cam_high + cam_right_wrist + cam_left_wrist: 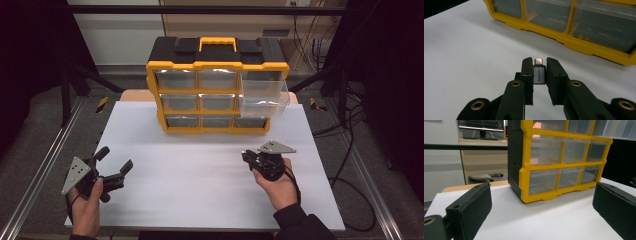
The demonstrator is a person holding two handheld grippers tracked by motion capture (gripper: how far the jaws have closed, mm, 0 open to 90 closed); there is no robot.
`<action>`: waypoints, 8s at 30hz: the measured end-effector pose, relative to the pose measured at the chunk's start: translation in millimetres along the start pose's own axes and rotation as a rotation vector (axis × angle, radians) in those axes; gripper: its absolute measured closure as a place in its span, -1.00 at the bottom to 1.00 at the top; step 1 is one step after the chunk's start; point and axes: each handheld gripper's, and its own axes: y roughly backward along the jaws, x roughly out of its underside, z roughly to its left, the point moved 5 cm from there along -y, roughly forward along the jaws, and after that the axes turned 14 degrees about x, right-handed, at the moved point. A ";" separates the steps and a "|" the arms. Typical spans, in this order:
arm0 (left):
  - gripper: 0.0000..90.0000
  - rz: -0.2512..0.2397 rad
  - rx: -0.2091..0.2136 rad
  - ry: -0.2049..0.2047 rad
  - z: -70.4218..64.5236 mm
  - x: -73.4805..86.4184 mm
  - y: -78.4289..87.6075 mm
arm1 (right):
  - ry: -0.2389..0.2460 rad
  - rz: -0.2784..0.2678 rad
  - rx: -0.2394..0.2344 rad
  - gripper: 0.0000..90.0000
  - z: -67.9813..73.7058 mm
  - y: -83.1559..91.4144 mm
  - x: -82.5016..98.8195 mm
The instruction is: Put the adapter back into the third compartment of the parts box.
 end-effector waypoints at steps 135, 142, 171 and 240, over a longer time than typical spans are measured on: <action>-0.96 0.025 0.070 -0.021 -9.5 2.5 -6.3 | -0.177 -0.367 0.212 0.70 -78.3 103.1 -81.1; -0.95 0.026 0.072 -0.021 -9.4 2.6 -6.5 | -0.185 -0.395 0.224 0.70 -79.9 110.6 -94.4; -0.95 0.023 0.079 -0.016 -9.2 2.7 -7.1 | -0.157 -0.442 0.228 0.70 -75.2 119.7 -128.7; -0.96 0.038 0.065 -0.032 -8.9 3.1 -5.5 | -0.015 -0.327 0.184 0.70 -44.5 73.9 -204.4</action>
